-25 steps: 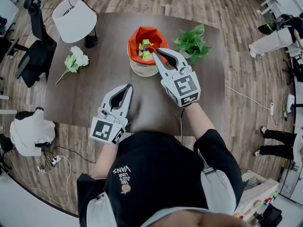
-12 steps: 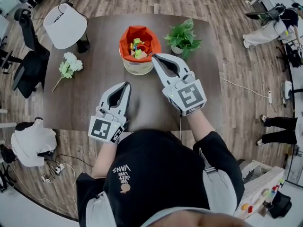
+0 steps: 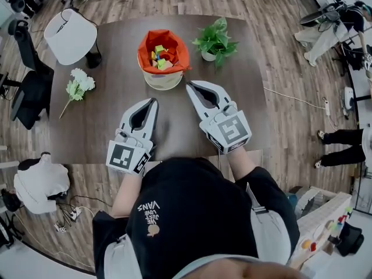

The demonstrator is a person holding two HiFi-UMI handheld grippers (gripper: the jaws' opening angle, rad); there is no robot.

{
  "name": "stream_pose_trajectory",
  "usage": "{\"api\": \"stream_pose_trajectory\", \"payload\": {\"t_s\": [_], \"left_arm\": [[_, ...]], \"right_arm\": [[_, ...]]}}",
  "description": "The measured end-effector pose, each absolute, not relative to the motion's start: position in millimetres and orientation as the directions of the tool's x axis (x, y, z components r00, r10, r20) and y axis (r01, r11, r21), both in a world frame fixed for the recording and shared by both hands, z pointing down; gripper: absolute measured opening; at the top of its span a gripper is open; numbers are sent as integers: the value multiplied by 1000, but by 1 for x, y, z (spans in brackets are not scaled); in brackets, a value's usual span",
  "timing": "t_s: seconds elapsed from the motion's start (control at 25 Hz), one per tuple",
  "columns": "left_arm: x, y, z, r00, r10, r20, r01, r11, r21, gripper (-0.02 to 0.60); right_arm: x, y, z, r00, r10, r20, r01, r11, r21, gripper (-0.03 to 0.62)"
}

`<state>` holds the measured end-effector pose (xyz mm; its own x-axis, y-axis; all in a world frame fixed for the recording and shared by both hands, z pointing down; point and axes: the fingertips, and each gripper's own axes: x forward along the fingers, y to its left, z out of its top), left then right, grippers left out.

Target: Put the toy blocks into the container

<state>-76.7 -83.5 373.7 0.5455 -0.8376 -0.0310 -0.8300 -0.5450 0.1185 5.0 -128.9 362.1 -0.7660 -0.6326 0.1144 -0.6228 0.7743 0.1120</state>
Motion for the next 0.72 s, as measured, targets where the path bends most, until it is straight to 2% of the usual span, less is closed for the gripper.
{"api": "stream_pose_trajectory", "payload": {"t_s": [0.72], "left_arm": [[-72, -78, 374, 558, -829, -33, -821, -558, 121, 11]], "right_arm": [[20, -102, 399, -739, -644, 198, -644, 762, 74, 17]]}}
